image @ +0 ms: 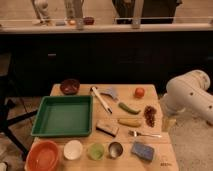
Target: Wipe table surface with sponge
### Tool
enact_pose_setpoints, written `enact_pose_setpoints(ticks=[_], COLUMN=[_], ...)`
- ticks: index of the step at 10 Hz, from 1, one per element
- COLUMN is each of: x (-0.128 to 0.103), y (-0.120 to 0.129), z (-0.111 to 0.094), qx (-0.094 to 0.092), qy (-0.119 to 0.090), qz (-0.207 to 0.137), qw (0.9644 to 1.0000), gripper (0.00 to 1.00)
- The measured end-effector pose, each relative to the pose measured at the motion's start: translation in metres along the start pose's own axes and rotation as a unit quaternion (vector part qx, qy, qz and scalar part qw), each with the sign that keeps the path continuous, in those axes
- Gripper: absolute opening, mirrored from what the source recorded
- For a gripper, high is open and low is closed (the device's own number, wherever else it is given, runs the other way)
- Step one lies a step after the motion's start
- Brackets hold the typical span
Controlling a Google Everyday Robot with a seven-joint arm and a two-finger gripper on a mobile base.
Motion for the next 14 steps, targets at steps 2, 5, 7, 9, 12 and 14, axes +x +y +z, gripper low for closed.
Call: enact_pose_setpoints(ticks=[2, 5, 7, 9, 12, 14], x=[-0.004, -0.014, -0.018, -0.013, -0.011, -0.011], y=[0.035, 0.066, 0.076, 0.084, 0.086, 0.086], z=[0.013, 0.05, 0.072, 0.087, 0.092, 0.092], qx=[0.001, -0.011, -0.014, -0.013, -0.012, -0.011], qy=[-0.006, -0.028, -0.037, -0.044, -0.047, -0.047], qz=[0.016, 0.043, 0.066, 0.118, 0.142, 0.141], qw=[0.9998, 0.9986, 0.997, 0.9919, 0.9887, 0.9888], gripper=[0.8, 0.8, 0.8, 0.8, 0.8, 0.8])
